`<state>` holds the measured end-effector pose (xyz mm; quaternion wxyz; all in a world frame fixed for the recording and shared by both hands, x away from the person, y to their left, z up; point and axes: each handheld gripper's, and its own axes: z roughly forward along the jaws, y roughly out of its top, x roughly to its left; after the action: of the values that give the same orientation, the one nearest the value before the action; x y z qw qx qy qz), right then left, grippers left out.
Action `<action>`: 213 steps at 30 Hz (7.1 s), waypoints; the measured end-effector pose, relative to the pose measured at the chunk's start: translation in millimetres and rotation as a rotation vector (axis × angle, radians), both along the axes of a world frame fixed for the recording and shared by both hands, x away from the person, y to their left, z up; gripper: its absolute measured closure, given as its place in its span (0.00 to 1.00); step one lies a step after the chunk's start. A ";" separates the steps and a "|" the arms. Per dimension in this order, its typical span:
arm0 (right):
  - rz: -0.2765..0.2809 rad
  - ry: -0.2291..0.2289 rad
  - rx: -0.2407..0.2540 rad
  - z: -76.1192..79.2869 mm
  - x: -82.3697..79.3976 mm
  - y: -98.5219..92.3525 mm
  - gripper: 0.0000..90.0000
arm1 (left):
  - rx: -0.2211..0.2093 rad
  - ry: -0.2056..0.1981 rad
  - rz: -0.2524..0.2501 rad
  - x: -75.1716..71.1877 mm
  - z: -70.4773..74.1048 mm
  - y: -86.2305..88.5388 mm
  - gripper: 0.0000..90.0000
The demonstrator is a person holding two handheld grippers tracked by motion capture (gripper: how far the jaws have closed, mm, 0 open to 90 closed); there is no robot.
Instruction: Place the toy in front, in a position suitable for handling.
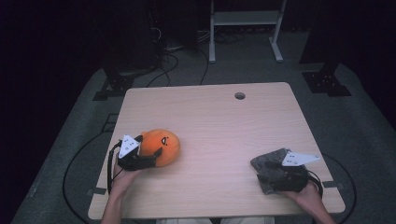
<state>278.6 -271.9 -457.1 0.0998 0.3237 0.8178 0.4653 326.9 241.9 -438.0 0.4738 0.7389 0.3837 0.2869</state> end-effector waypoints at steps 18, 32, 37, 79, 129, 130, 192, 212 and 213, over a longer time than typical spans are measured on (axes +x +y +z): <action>-0.028 -0.011 0.013 2.6 -0.7 -5.4 0.39 | 0.047 0.047 0.026 6.0 -9.1 -8.5 0.45; -0.085 -0.040 0.068 9.4 0.2 -25.1 0.43 | -0.027 0.020 0.055 2.0 -2.6 -8.8 0.59; -0.120 -0.052 0.078 9.7 2.0 -34.1 0.44 | -0.075 0.011 0.035 -1.2 3.5 -9.5 0.60; -0.144 0.070 -0.238 -14.4 29.1 4.5 0.87 | 0.006 0.098 -0.376 -27.7 5.9 -184.7 0.23; -0.030 -0.073 0.003 17.4 16.0 57.5 0.91 | 0.041 0.116 -0.455 -24.7 -3.0 -154.1 0.44; -0.030 -0.074 0.000 17.8 15.9 57.0 0.91 | 0.044 0.114 -0.448 -25.0 -3.8 -154.6 0.45; 0.001 -0.118 -0.014 26.7 8.8 59.9 0.91 | 0.031 0.091 -0.443 -28.4 -4.9 -166.2 0.40; 0.029 -0.079 0.032 27.2 3.8 65.4 0.91 | 0.035 0.094 -0.470 -28.9 -2.6 -166.5 0.37; -0.009 -0.069 0.017 27.2 5.6 58.6 0.91 | 0.041 0.092 -0.468 -30.3 -2.8 -167.4 0.39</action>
<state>284.2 -213.3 -430.0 0.1276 0.3121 0.8084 0.4825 296.5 74.5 -440.8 0.4945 0.8293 0.2173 0.1431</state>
